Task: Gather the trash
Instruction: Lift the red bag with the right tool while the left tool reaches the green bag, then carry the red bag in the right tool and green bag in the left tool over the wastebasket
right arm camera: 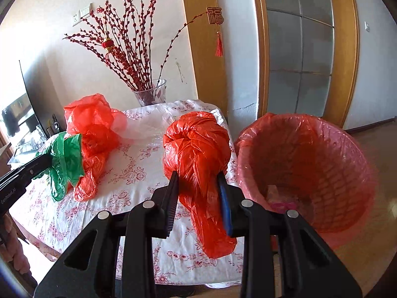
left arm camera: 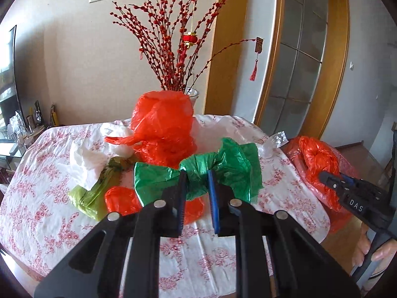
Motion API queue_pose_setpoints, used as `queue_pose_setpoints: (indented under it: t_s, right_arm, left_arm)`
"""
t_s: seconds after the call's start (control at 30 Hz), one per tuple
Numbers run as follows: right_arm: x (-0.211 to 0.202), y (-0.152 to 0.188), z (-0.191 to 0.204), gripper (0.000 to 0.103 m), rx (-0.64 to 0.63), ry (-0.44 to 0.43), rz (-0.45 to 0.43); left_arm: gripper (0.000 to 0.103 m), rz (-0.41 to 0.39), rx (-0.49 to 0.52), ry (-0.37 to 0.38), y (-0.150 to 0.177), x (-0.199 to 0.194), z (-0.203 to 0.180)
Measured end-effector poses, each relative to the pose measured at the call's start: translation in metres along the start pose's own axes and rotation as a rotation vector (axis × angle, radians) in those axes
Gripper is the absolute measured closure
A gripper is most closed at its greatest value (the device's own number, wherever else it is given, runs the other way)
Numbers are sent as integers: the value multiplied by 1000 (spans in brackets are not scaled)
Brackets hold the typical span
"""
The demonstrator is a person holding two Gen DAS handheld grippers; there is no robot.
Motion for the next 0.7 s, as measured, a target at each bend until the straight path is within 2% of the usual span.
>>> queue_pose_setpoints:
  t_s: [0.7]
  right_arm:
    - [-35,3,-96,72,170,135,-60]
  left_arm:
    - [85,20,129,193,-41,40,-115]
Point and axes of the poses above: each gripper's, at about its wrist camera, not at the fingertips, and x roughly the way its jaws point, z to its left, y to its underside, the point moved 3 cm from there along x, roughly the way its jaws point, and after that the axes turned 11 degrees about z, right-handed, at the moved point
